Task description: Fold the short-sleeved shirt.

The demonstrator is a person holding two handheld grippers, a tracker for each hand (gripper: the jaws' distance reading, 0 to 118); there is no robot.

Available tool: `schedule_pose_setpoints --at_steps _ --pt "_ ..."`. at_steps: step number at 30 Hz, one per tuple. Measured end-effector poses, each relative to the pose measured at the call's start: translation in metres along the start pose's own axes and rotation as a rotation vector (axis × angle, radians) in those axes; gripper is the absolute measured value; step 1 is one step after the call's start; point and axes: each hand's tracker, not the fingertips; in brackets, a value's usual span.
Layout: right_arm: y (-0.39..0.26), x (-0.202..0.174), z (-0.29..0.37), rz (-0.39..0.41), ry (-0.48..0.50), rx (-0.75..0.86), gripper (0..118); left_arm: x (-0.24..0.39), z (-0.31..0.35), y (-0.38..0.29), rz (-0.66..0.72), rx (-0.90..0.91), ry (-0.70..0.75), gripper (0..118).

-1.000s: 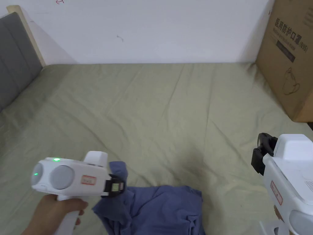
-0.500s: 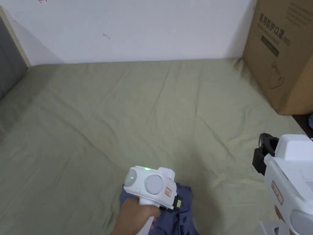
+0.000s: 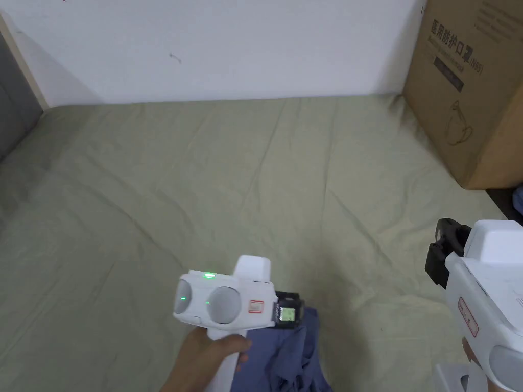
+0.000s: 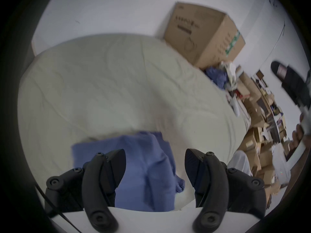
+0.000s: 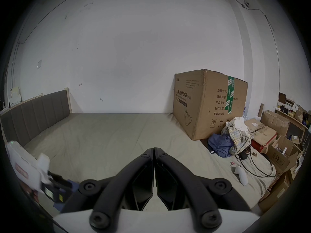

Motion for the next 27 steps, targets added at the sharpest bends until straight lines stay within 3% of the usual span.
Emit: schedule_pose_setpoints --at_steps 3,8,9,12,22,23,26,27 --pt "0.001 -0.002 0.000 0.028 -0.014 -0.014 0 -0.024 0.021 -0.003 0.001 0.111 0.088 79" --pt "0.003 -0.006 0.000 0.000 0.005 -0.007 0 -0.052 0.022 -0.020 0.018 0.199 0.188 77" --pt "0.003 -0.006 0.000 0.001 0.007 -0.007 0 -0.057 0.021 -0.026 0.022 0.229 0.169 70" --pt "0.003 -0.008 0.001 -0.005 0.031 -0.003 0 -0.062 0.012 -0.042 0.006 0.258 0.129 4" --pt "0.000 -0.002 0.006 0.030 0.000 -0.016 0 -0.022 -0.040 -0.081 -0.066 0.175 0.085 0" --pt "0.001 0.000 0.006 -0.007 -0.018 -0.001 0 -0.017 -0.047 -0.085 -0.073 0.165 0.074 0" --pt "0.000 0.005 0.008 0.004 -0.023 -0.007 0 0.000 -0.066 -0.094 -0.111 0.129 0.053 0" --pt "-0.001 0.004 0.010 -0.019 0.029 -0.015 0 0.006 -0.072 -0.096 -0.118 0.115 0.051 0"
